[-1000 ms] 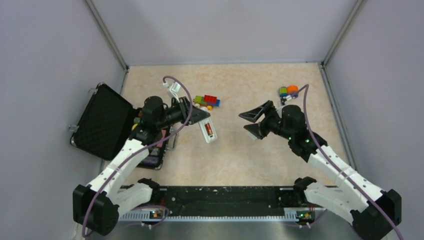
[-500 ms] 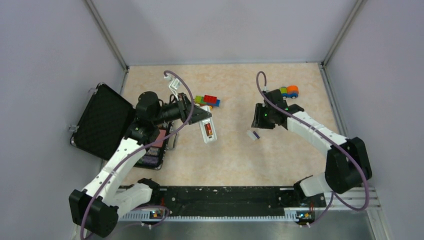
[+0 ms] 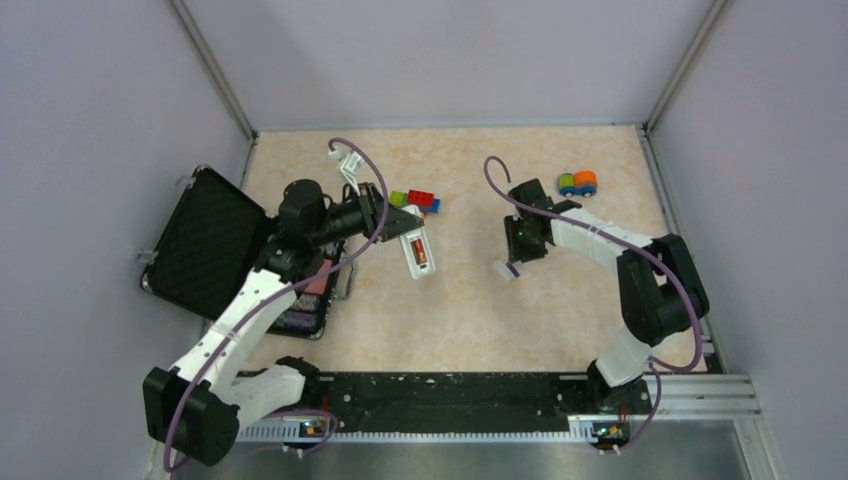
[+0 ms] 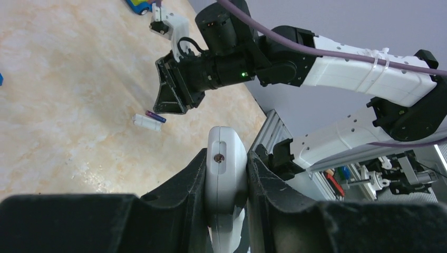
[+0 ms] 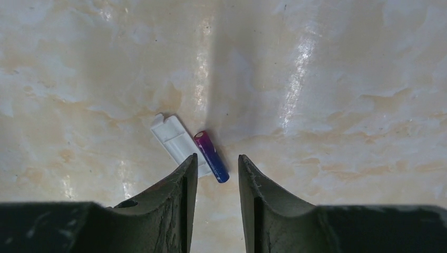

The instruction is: Load the batteries into the remote control

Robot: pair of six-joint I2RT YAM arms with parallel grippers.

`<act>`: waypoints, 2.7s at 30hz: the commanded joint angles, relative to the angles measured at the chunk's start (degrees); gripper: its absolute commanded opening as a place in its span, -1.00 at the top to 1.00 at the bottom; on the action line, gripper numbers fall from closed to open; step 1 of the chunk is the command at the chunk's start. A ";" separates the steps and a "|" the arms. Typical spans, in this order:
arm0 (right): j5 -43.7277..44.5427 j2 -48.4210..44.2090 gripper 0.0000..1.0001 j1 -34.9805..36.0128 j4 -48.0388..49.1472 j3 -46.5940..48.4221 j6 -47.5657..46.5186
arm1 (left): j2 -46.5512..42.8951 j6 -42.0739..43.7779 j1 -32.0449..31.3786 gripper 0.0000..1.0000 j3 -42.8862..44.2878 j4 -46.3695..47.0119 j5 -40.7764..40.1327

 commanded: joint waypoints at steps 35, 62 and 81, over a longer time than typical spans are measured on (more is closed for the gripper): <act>-0.93 6.91 0.24 -0.05 0.72 1.69 -4.54 | 10.19 0.04 0.91 1.00 11.84 9.38 -2.30; -24.43 -28.62 1.00 -0.07 27.65 -6.76 -10.04 | 9.95 1.85 3.30 1.00 5.18 20.54 -11.14; -42.16 -41.13 1.00 -0.09 50.89 -11.11 -11.52 | 14.61 -3.94 3.30 1.00 4.71 35.38 0.38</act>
